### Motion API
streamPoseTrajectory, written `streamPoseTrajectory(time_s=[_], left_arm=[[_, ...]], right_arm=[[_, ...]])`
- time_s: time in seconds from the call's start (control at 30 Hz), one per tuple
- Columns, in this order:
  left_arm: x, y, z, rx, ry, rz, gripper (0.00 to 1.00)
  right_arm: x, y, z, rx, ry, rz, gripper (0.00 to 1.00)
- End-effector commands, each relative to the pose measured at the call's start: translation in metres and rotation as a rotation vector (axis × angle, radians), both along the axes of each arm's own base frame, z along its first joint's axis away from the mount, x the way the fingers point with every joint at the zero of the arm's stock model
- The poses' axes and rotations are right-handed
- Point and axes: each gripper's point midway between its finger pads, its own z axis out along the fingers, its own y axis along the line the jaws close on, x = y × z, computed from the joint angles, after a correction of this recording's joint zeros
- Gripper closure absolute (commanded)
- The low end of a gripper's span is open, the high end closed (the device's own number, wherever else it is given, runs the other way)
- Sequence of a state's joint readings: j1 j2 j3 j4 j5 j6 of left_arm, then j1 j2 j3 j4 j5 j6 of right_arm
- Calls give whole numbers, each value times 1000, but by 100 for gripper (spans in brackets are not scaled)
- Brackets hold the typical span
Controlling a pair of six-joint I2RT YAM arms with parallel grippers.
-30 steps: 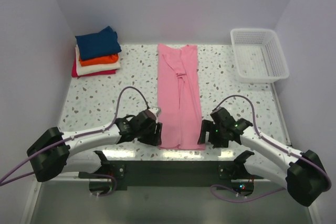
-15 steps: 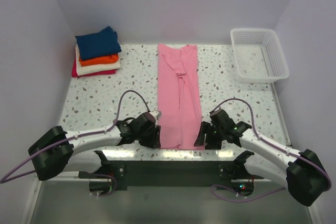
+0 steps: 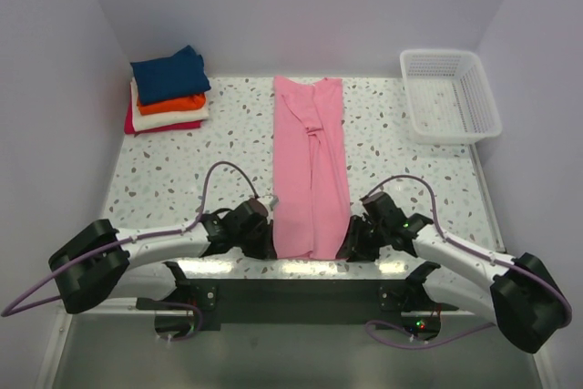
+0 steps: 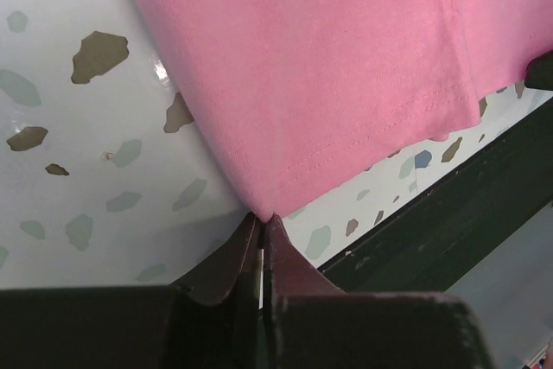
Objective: Fold and stack the t-shirts
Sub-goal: Fold the tshirt
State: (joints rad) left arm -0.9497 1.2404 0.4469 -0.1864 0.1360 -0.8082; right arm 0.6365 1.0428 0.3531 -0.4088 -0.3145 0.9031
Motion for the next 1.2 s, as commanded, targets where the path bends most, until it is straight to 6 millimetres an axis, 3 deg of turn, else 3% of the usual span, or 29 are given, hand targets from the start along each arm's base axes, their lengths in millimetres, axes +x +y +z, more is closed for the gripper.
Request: streamPoseTrajectory(time_s=[0.0, 0.03, 0.17, 0.23, 0.47, 0.7, 0.9, 1.17], left_arm=[[-15, 16, -17, 52, 49, 5, 96], [-16, 17, -17, 51, 51, 9, 98], [-15, 19, -15, 54, 39, 16, 100], [-15, 20, -13, 53, 34, 16, 100], [-16, 24, -13, 60, 31, 26, 100], [-18, 28, -15, 62, 34, 32, 100], [-19, 28, -14, 41, 27, 32, 100], [-16, 25, -3, -7, -10, 39, 100]], right_arm=[[-31, -44, -36, -206, 96, -23, 59], [-31, -45, -33, -206, 87, -28, 59], [-28, -49, -25, -210, 53, -55, 37], [-26, -53, -21, -226, 38, -71, 33], [-18, -63, -25, -280, 4, -118, 34], [-15, -54, -39, -256, 30, -128, 51], [-19, -51, -48, -237, 45, -124, 60], [-22, -57, -42, -270, 38, -76, 95]])
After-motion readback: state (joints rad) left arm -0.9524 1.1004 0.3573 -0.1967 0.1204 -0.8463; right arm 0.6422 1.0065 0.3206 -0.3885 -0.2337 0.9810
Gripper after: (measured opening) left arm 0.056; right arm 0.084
